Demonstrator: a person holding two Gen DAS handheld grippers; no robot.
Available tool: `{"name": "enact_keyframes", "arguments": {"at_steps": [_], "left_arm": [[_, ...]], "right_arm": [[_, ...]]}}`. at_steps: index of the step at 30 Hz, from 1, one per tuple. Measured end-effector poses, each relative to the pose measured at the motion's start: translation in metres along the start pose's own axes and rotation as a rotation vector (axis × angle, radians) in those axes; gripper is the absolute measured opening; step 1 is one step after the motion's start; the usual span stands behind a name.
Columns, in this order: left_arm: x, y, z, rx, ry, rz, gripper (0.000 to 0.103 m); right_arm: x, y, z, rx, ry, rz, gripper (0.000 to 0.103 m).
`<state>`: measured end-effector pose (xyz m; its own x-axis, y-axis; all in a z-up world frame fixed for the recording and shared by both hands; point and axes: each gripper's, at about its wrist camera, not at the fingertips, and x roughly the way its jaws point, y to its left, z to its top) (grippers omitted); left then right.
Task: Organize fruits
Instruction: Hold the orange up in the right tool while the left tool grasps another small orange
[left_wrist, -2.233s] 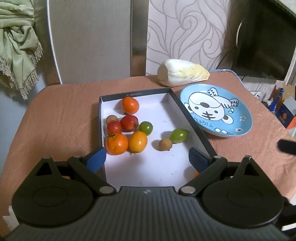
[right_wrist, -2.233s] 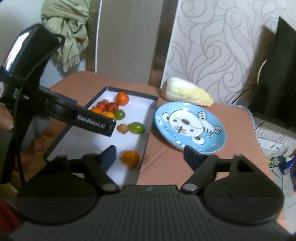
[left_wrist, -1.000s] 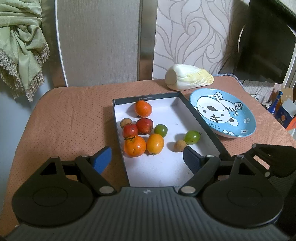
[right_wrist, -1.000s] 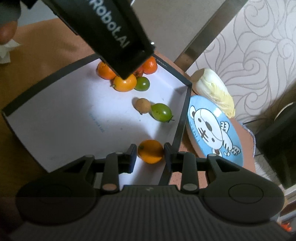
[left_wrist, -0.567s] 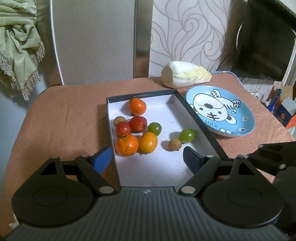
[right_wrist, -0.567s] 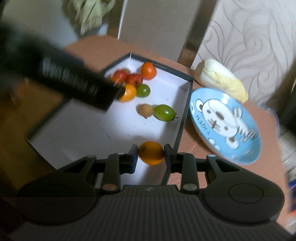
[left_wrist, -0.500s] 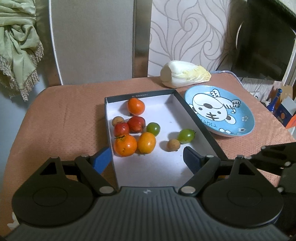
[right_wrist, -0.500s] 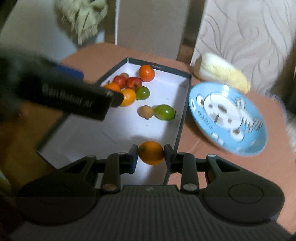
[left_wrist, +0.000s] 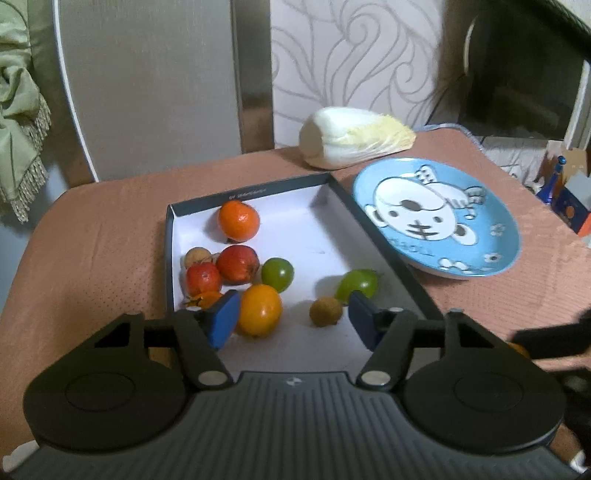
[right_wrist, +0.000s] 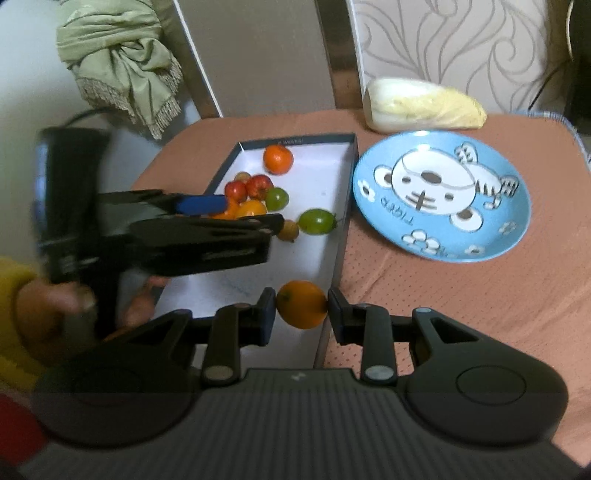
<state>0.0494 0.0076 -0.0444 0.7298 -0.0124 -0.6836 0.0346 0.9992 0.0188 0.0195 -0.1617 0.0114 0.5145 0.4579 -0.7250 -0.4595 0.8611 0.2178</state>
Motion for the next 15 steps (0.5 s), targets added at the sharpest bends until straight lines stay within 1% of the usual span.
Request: {"name": "enact_keyframes", "arguments": {"at_steps": [1,2,5,9,11,12,14,15], "left_arm": [[0.007,0.002,0.001,-0.001,0.01,0.01,0.061],[0.012,0.003,0.001,0.001,0.019,0.016,0.06],[0.019,0.003,0.001,0.018,0.002,0.033,0.059],[0.025,-0.001,0.009,0.032,0.004,0.048,0.059],[0.033,0.004,0.015,0.011,0.015,0.075,0.059],[0.036,0.009,0.018,-0.018,0.032,0.087,0.059],[0.037,0.016,0.019,-0.058,0.037,0.058,0.059],[0.035,0.015,0.018,-0.048,0.038,0.044,0.059]], "right_arm": [[-0.003,0.002,-0.001,-0.009,-0.006,-0.003,0.034],[-0.005,0.004,-0.002,-0.016,-0.011,-0.005,0.034],[-0.01,0.003,-0.004,-0.023,-0.018,-0.01,0.034],[-0.013,0.001,-0.004,-0.008,-0.024,-0.021,0.034],[-0.014,0.002,-0.005,-0.007,-0.027,-0.022,0.034],[-0.015,0.002,-0.005,-0.009,-0.028,-0.021,0.034],[-0.016,0.004,-0.007,-0.013,-0.03,-0.019,0.034],[-0.016,0.003,-0.007,-0.01,-0.031,-0.018,0.034]]}}
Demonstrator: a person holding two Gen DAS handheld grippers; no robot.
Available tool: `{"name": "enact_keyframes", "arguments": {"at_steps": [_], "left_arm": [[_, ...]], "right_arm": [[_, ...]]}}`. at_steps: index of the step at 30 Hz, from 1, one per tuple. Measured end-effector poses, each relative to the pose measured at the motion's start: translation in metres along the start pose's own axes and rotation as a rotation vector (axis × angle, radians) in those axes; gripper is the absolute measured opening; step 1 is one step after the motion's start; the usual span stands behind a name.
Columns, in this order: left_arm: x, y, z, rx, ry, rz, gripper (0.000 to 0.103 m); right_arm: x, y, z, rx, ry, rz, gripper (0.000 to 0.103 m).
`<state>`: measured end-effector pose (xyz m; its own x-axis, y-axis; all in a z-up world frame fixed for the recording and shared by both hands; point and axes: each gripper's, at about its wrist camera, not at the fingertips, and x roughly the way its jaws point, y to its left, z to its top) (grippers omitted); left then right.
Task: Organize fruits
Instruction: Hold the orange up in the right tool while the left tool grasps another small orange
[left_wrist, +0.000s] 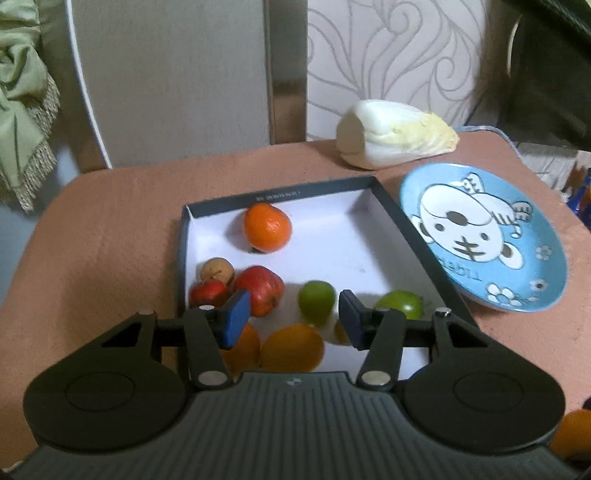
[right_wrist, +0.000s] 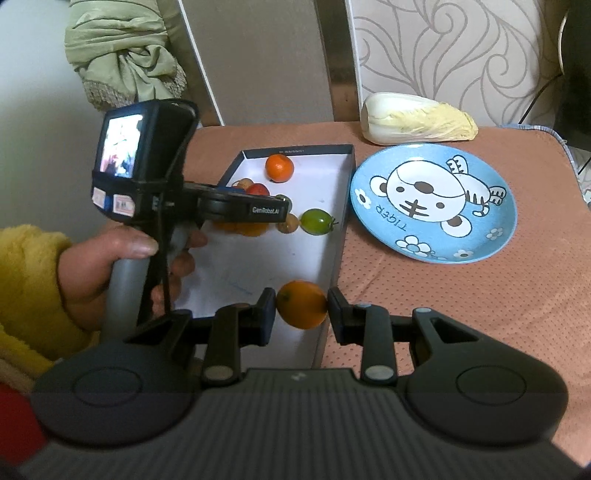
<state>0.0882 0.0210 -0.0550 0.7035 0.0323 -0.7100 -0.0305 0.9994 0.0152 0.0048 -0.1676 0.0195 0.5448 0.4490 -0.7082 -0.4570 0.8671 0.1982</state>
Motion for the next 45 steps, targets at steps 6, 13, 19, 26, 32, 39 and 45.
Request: {"name": "enact_keyframes", "arguments": {"at_steps": [6,13,19,26,32,39,45], "left_arm": [[-0.012,-0.03,-0.015,0.095,-0.011,-0.025,0.06],[0.0,-0.017,-0.014,0.06,0.014,0.015,0.06],[-0.003,-0.021,-0.015,0.062,0.003,0.04,0.053],[-0.005,-0.02,-0.012,0.055,0.005,0.033,0.045],[-0.002,-0.016,-0.014,0.052,0.006,0.038,0.052],[-0.003,-0.022,-0.017,0.074,0.002,0.032,0.064],[-0.003,-0.023,-0.017,0.073,0.003,0.032,0.064]], "right_arm": [[0.006,-0.009,0.003,0.06,0.024,-0.018,0.034],[0.007,-0.008,0.003,0.069,0.023,-0.006,0.034],[0.005,-0.01,0.003,0.077,0.018,-0.012,0.034],[0.006,-0.01,0.003,0.09,0.028,-0.01,0.034],[0.011,-0.014,0.002,0.117,0.05,-0.011,0.034],[0.012,-0.014,0.001,0.127,0.056,-0.016,0.034],[0.011,-0.018,0.0,0.132,0.057,-0.024,0.034]]}}
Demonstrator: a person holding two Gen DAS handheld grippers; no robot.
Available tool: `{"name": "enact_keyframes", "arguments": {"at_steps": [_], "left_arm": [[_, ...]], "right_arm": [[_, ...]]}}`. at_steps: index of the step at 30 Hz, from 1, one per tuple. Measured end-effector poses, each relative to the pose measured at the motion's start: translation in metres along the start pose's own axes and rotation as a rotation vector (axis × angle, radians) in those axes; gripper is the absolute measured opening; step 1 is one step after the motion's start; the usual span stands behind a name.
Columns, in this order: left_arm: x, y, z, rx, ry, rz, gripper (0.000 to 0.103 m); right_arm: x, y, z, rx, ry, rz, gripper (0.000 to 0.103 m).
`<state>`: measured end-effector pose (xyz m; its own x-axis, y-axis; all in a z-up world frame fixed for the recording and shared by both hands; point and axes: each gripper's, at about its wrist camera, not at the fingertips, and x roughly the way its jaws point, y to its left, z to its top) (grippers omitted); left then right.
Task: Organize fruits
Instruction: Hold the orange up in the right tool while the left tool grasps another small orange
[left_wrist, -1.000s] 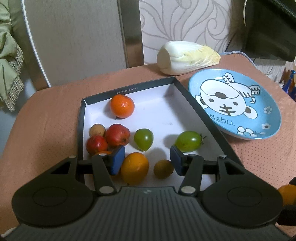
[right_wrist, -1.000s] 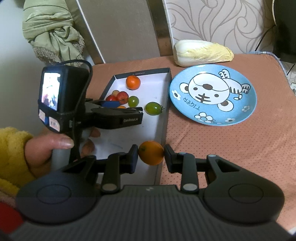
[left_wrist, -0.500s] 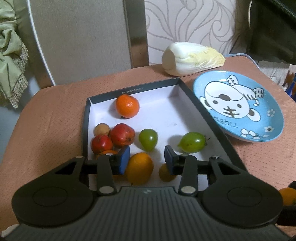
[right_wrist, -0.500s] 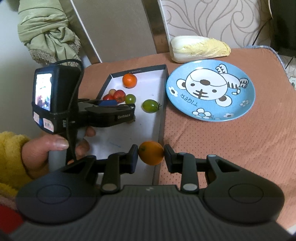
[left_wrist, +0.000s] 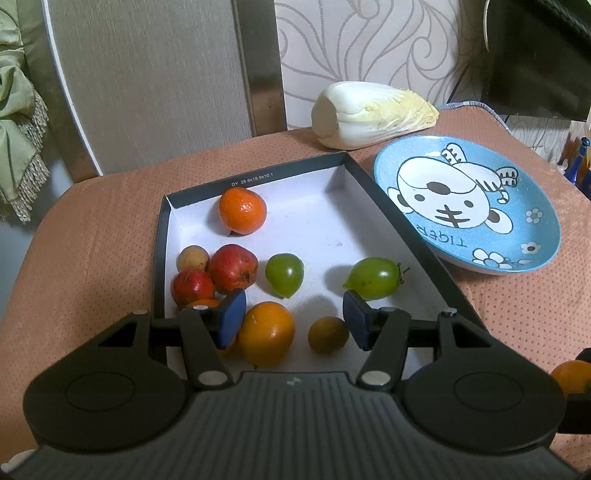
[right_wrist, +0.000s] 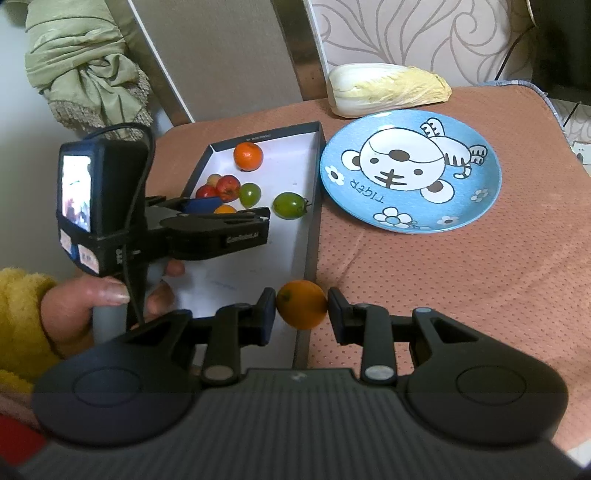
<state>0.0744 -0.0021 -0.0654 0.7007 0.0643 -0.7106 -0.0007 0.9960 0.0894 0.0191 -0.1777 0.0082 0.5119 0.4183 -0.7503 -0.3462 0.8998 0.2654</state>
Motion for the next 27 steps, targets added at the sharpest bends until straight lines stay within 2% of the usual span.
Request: {"name": "enact_keyframes", "arguments": {"at_steps": [2,4,10,16,20,27], "left_arm": [[0.0,0.0,0.0,-0.002,-0.002,0.001,0.062],[-0.001,0.001,0.0,-0.005,-0.006,0.01,0.053],[-0.001,0.004,-0.001,0.008,-0.009,0.054,0.032],[-0.003,0.006,0.001,0.01,0.0,0.058,0.032],[-0.006,0.01,0.003,-0.03,0.023,0.038,0.032],[-0.016,0.015,0.005,-0.056,0.019,0.041,0.031]], "right_arm": [[0.001,0.001,0.0,0.0,0.003,-0.003,0.034],[0.002,0.001,0.002,-0.004,0.007,-0.007,0.034],[0.007,0.002,0.009,-0.016,0.017,-0.026,0.034],[0.014,-0.003,0.018,-0.01,0.031,-0.064,0.034],[0.013,-0.002,0.025,-0.028,0.01,-0.096,0.034],[0.012,-0.009,0.034,-0.034,-0.019,-0.152,0.034]]}}
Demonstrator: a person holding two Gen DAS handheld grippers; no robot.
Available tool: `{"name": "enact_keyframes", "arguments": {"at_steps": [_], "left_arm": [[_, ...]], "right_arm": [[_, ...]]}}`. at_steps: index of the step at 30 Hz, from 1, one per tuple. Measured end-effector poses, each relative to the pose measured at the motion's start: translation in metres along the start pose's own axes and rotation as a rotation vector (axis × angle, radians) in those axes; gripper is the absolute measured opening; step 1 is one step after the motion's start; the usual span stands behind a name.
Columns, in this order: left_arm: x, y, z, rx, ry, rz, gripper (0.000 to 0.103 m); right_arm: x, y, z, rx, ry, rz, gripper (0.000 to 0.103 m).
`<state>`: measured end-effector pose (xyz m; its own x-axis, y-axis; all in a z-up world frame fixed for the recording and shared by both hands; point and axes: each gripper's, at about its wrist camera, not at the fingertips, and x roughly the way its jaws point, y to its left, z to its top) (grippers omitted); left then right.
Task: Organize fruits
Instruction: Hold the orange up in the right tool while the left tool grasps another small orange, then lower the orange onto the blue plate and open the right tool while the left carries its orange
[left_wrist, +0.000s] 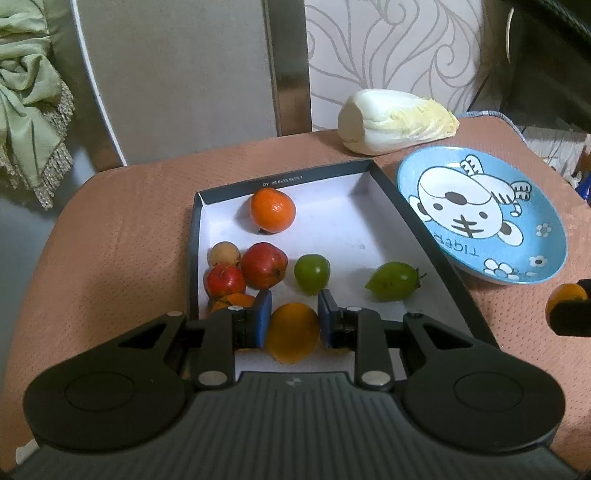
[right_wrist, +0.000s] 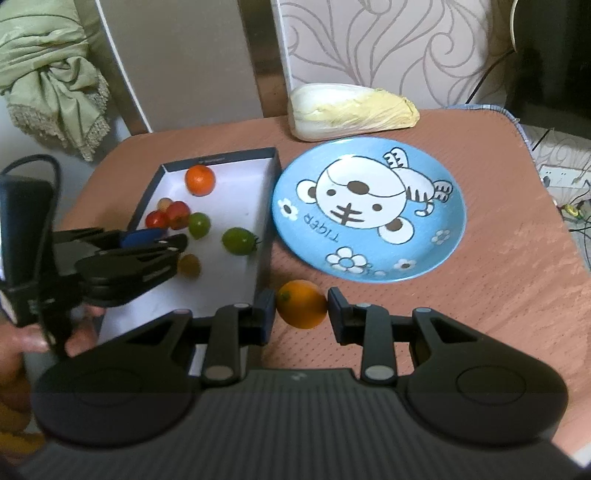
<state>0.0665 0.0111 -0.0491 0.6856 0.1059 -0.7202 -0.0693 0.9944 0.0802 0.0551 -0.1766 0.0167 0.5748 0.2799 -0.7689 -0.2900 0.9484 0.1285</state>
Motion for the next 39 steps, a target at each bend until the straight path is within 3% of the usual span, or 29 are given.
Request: {"name": "enact_keyframes", "arguments": {"at_steps": [9,16,21,34,39], "left_arm": [[-0.011,-0.002,0.002,-0.011,-0.011,-0.01,0.03],[-0.014,0.0,0.001,-0.031,-0.012,0.0,0.03],[-0.02,0.002,0.001,-0.052,-0.015,-0.005,0.03],[-0.038,0.007,0.001,-0.087,-0.041,0.015,0.03],[-0.04,0.006,0.002,-0.096,-0.041,0.027,0.03]], "right_arm": [[0.002,-0.002,0.002,-0.031,-0.025,0.005,0.034],[-0.003,-0.021,-0.008,-0.014,-0.139,0.103,0.034],[0.006,-0.039,-0.002,0.031,-0.17,0.075,0.034],[0.072,-0.069,0.019,0.03,-0.082,-0.061,0.035],[0.078,-0.067,0.024,0.004,-0.106,-0.087,0.035]]}}
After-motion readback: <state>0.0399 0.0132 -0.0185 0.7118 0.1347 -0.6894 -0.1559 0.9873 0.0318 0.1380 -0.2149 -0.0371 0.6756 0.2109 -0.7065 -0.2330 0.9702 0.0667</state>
